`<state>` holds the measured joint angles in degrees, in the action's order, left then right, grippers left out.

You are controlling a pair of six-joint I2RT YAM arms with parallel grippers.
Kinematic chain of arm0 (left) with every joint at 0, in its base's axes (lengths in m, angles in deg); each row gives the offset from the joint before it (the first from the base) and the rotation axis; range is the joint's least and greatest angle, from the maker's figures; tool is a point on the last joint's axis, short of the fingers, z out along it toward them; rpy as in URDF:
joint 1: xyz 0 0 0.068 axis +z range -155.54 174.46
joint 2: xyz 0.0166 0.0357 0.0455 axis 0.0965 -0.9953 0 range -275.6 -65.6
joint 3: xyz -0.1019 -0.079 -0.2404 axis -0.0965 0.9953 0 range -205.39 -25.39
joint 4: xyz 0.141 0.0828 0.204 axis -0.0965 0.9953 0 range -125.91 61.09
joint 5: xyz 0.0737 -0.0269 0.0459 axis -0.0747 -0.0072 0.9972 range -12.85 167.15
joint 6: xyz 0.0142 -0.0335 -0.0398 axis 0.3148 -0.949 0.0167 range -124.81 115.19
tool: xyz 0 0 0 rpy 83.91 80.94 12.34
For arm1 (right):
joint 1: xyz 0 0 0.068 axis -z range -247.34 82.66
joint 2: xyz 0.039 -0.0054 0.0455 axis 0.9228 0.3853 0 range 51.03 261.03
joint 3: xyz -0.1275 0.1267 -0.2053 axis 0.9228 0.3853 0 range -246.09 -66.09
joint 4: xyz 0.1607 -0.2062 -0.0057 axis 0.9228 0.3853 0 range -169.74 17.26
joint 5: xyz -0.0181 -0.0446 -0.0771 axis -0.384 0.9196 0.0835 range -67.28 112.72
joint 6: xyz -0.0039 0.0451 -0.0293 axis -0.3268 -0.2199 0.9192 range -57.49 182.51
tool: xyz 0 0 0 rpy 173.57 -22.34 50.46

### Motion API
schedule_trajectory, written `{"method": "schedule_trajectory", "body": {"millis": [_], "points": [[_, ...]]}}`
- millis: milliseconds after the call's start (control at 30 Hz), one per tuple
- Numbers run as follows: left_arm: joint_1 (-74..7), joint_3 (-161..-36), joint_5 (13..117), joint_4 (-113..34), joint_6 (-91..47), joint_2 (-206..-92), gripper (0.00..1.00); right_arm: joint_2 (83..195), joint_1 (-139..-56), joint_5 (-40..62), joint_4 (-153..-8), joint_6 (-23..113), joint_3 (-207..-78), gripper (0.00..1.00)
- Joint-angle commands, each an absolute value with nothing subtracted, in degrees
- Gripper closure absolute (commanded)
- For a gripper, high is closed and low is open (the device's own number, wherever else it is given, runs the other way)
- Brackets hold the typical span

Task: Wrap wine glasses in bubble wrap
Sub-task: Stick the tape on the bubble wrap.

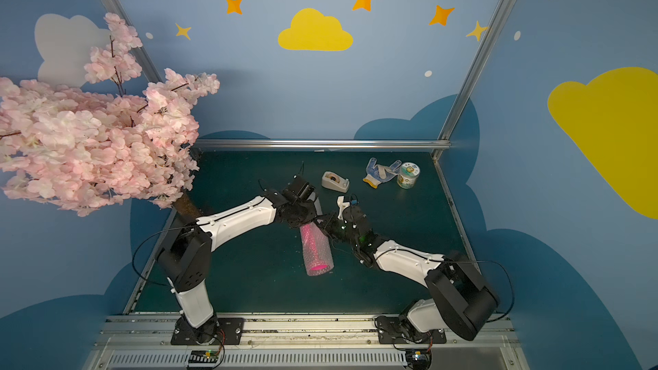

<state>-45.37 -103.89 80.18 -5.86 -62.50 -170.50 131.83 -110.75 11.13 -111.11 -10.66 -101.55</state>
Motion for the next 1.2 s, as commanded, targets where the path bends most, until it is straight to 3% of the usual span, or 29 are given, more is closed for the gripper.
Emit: {"method": "schedule_trajectory", "body": {"millis": [0, 767, 1167], "points": [[-45.7, -102.6, 80.0, -3.2, -63.0, -170.3, 0.98, 133.4, -111.8, 10.8, -111.2, -10.3, -101.3, 1.00], [-47.1, -97.2, 80.0, -5.0, -75.1, -166.9, 0.98, 125.0, -114.7, 21.0, -111.0, -13.6, -95.2, 1.00], [-47.2, -96.3, 79.5, -5.8, -77.8, -166.9, 0.98, 127.2, -116.1, 23.1, -112.0, -16.4, -95.2, 1.00]]}}
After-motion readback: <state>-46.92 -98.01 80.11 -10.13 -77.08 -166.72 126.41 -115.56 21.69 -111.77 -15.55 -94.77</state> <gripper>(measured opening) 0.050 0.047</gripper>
